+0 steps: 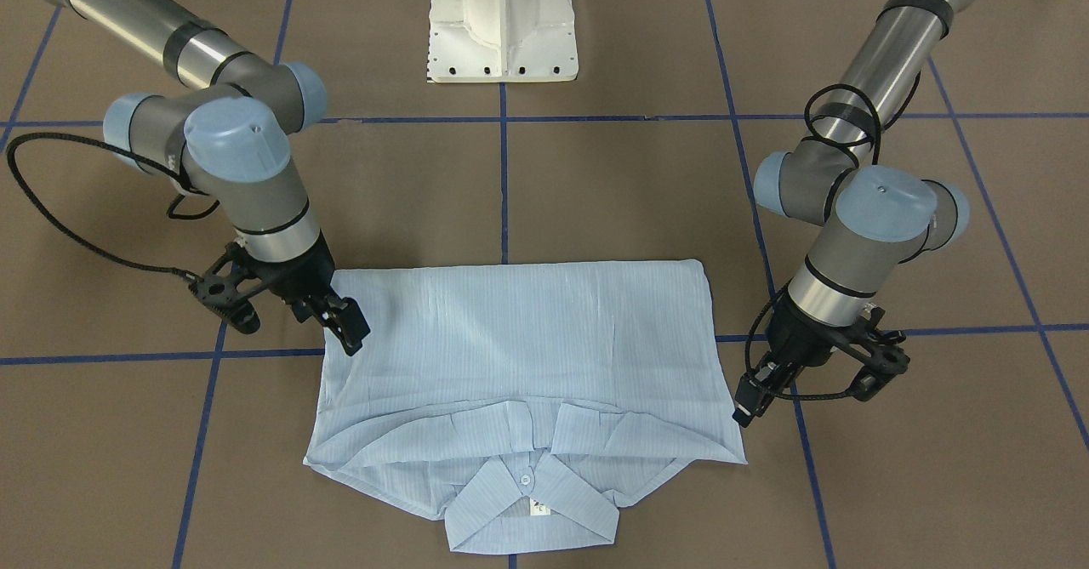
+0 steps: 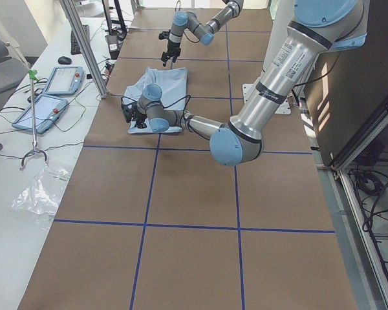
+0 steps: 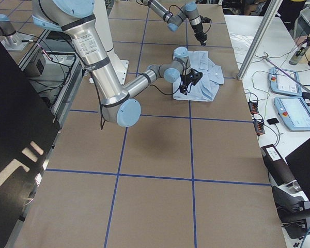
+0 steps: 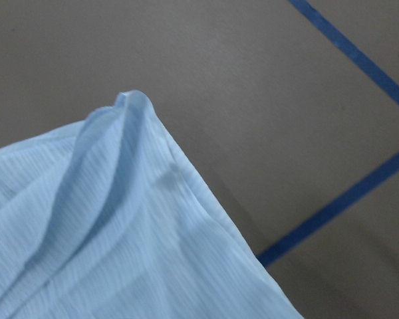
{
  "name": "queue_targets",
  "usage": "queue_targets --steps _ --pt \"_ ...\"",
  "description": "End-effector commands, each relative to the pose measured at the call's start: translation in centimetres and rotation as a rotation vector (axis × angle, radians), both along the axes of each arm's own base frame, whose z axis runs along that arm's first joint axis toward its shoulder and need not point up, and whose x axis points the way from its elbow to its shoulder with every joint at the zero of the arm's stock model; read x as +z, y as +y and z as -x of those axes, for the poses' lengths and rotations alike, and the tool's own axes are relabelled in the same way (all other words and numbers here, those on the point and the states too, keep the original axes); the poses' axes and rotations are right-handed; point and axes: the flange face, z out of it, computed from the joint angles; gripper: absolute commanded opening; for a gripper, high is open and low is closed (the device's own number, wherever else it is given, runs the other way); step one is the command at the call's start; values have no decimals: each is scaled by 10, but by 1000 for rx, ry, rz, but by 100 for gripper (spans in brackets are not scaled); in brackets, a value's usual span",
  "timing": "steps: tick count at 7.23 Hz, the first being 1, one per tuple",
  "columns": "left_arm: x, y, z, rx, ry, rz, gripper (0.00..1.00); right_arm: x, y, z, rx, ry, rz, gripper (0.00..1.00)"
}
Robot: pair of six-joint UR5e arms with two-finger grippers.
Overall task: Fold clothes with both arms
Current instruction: 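Move the right gripper to the folded shirt's side edge and grasp it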
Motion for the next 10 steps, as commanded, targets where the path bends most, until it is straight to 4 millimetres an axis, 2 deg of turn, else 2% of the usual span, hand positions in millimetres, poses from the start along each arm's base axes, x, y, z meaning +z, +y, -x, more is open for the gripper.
queue_targets --steps 1,2,4,6,7,8,9,10 --pt "9 5 5 -2 -5 0 40 25 60 -10 -42 -4 18 99" --pt "11 6 6 -4 -8 2 40 31 75 12 -54 8 21 99" --pt "13 6 8 -20 -16 -4 40 39 69 20 -35 30 30 98" --pt "19 9 11 -22 -21 1 40 47 50 24 -7 47 55 91" --pt "21 10 12 -23 -22 1 40 46 39 30 4 51 60 70" --pt "22 11 12 -23 -23 3 40 42 39 30 11 40 70 2" --pt "20 10 12 -23 -22 0 40 48 40 29 11 36 69 0" --pt "19 10 12 -23 -21 -1 40 42 42 26 10 -1 50 0"
